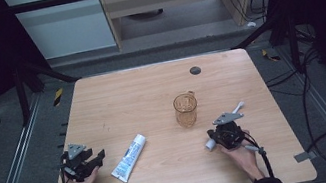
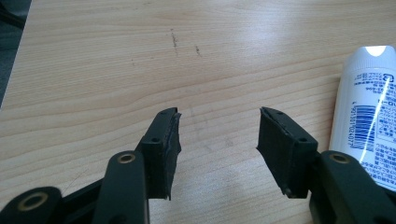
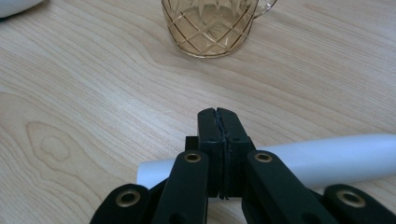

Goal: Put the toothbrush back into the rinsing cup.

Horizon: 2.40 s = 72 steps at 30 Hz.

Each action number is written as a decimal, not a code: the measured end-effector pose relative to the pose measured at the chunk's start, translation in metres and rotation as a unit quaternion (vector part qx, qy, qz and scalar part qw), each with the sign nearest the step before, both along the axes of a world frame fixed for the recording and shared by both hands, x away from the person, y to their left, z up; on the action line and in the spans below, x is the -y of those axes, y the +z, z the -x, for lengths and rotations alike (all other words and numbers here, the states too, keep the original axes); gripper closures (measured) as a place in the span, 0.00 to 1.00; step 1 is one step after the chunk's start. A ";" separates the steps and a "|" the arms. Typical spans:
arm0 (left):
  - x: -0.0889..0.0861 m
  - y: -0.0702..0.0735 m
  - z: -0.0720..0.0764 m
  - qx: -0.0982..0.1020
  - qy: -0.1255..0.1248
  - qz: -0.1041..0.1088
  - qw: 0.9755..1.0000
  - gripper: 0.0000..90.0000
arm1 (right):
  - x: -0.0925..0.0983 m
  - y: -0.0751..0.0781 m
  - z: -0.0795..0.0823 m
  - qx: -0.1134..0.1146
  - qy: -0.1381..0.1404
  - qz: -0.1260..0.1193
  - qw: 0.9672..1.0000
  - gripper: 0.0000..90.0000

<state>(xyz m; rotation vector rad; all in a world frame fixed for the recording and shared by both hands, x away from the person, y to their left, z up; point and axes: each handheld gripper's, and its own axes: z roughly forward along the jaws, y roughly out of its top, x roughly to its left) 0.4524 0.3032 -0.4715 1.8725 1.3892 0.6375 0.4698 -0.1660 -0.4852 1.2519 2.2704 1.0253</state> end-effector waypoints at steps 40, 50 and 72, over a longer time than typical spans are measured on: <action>-0.001 0.000 0.001 -0.001 0.000 0.003 1.000 0.53 | 0.029 0.003 0.012 -0.016 -0.023 0.011 1.000 0.98; -0.002 0.000 0.000 -0.003 -0.001 0.005 1.000 0.53 | 0.035 0.024 0.016 0.002 -0.036 0.002 0.999 0.90; -0.002 -0.002 -0.001 -0.009 0.000 0.004 1.000 0.52 | 0.039 0.070 -0.011 -0.021 -0.076 0.005 0.997 0.67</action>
